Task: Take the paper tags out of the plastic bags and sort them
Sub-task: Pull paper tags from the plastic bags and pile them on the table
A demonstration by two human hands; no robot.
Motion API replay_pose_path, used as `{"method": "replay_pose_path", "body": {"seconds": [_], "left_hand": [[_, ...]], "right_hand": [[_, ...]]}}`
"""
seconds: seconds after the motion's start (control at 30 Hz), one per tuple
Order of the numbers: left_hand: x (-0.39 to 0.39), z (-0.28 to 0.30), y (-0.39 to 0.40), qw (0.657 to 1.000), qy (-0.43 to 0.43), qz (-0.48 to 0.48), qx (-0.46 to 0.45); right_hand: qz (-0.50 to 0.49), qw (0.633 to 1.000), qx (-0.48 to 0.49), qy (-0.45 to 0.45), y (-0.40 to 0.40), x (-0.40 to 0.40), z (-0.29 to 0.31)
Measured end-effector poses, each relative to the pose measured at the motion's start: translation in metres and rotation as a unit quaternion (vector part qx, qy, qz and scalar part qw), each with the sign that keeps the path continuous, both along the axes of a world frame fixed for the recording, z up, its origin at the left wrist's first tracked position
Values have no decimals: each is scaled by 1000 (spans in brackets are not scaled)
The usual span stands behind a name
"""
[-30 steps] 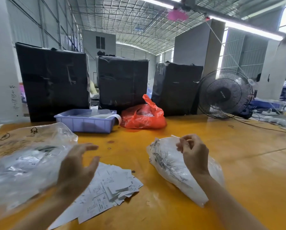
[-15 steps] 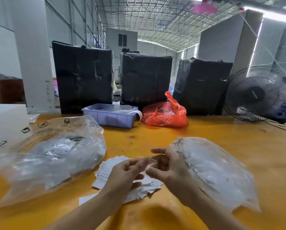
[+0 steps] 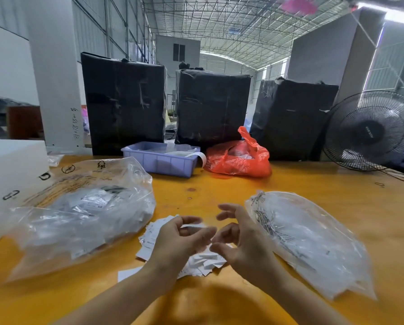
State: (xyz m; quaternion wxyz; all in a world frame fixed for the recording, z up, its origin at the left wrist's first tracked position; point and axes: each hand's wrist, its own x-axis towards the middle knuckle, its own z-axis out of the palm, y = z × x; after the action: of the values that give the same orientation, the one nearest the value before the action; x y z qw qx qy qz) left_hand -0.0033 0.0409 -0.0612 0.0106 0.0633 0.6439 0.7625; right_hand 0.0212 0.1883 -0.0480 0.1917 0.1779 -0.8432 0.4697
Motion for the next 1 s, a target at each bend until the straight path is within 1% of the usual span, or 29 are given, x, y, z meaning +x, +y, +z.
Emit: {"method": "replay_pose_path", "body": {"seconds": [0.07,0.1,0.2,0.23,0.33,0.47,0.57,0.6,0.63,0.67,0.7,0.73,0.77,0.8,0.83,0.9,1.0], "left_hand": [[0,0,-2,999,40,20,-11],[0,0,-3,998,53,26,-14],[2,2,-5,995,84,38,-33],[3,2,-5,994,92,42,-39],[4,4,-6,991,108,53,-51],[3,4,-6,991,112,47,-53],[3,3,-4,995,90,16,-32],[3,3,-4,996,80,10,-25],[3,3,-3,997,70,11,-18],[2,3,-3,998,62,21,-11],[0,3,-4,998,56,37,-4],[-2,2,-6,997,52,56,2],[-4,2,-8,996,50,76,8],[-6,1,-11,994,49,93,15],[-7,1,-13,993,47,107,19],[-10,-2,-17,991,46,124,17],[-11,-4,-18,989,54,137,-4]], "right_hand": [[11,999,8,-40,-2,1,0],[22,997,-10,-68,-2,1,0],[67,979,-106,-158,1,1,2],[74,976,-113,-173,1,1,4],[78,972,-130,-179,1,1,7],[83,962,-184,-184,1,0,6],[97,927,-298,-206,0,-2,6],[99,917,-327,-206,-1,-4,6],[93,917,-334,-198,-1,-5,6],[75,928,-317,-181,-1,-8,6],[46,946,-281,-155,0,-10,5],[6,968,-223,-118,3,-13,3],[-39,986,-145,-74,7,-16,0],[-74,995,-59,-35,11,-18,-3],[-93,995,18,-15,15,-20,-6],[-87,987,130,-33,17,-23,-13],[-57,967,234,-83,8,-27,-23]]}}
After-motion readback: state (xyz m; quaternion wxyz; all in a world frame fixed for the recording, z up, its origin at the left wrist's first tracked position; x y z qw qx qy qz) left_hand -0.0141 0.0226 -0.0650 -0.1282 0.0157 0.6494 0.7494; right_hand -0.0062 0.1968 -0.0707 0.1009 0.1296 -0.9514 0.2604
